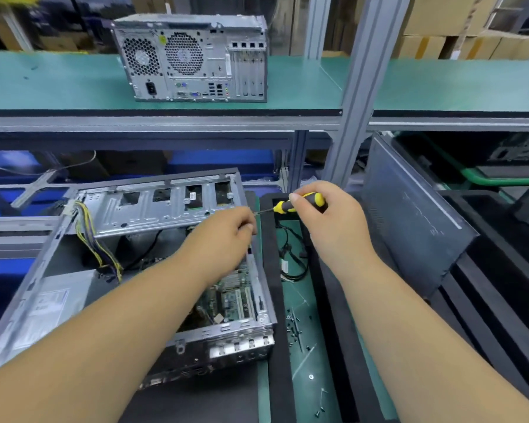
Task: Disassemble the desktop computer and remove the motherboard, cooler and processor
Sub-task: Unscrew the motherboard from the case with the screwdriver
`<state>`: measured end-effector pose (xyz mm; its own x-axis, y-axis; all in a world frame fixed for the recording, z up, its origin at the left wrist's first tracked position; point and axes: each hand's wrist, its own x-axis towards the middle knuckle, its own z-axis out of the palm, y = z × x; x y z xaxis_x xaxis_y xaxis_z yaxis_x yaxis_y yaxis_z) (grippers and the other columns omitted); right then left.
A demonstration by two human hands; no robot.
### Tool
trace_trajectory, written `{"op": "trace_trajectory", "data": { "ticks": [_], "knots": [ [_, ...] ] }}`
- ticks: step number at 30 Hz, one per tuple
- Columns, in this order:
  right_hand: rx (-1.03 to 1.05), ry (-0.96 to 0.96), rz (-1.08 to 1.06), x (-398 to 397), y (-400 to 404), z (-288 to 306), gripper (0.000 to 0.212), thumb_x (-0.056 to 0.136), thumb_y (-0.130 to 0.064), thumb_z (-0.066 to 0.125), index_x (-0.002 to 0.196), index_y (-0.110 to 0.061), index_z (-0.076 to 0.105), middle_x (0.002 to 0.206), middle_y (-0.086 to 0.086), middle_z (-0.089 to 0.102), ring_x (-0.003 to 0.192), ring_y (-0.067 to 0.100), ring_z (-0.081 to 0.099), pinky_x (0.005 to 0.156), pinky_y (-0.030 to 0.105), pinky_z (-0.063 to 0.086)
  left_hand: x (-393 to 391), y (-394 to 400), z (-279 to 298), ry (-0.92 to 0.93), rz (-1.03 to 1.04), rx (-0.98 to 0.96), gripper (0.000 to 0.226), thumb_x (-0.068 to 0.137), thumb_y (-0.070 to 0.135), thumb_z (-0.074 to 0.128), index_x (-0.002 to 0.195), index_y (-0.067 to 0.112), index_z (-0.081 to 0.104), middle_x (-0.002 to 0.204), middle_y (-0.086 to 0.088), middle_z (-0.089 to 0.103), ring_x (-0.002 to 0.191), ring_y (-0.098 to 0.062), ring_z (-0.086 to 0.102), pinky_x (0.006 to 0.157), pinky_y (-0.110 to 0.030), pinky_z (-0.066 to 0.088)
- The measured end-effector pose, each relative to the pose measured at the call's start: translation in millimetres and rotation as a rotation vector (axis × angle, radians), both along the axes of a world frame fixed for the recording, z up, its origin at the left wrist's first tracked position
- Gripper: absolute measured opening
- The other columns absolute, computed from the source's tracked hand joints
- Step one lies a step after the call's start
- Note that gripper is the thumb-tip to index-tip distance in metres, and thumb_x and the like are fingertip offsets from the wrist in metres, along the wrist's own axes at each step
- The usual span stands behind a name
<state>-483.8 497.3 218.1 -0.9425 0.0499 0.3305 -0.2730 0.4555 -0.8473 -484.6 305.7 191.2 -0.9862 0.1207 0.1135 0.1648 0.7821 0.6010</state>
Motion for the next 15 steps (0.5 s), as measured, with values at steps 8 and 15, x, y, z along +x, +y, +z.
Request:
{"op": "trace_trajectory", "data": {
  "ticks": [8, 15],
  "knots": [
    [0.368, -0.033, 0.148, -13.5, -68.3, -3.1, 0.014, 0.089, -0.038, 0.062, 0.077, -0.032, 0.063, 0.067, -0.012, 0.063, 0.065, 0.007, 0.050, 0.080, 0.038, 0.043, -17.7, -69.9, -18.6, -0.460, -0.157, -0.456, 0.020, 0.089, 0.023, 0.052, 0.098, 0.019, 0.070, 0.107, -0.002, 0.069, 0.099, -0.022, 0.062, 0.088, -0.033, 0.051],
    [0.883, 0.000, 0.174, -26.4, -95.4, -16.1, 0.011, 0.088, -0.038, 0.058, 0.083, -0.030, 0.063, 0.082, -0.008, 0.062, 0.087, 0.017, 0.055, 0.089, 0.037, 0.032, -31.9, -61.3, -51.5, -0.400, -0.550, -0.628, 0.058, 0.090, 0.018, 0.048, 0.147, 0.026, 0.040, 0.149, -0.001, 0.040, 0.134, -0.025, 0.036, 0.108, -0.041, 0.036]
  ]
}}
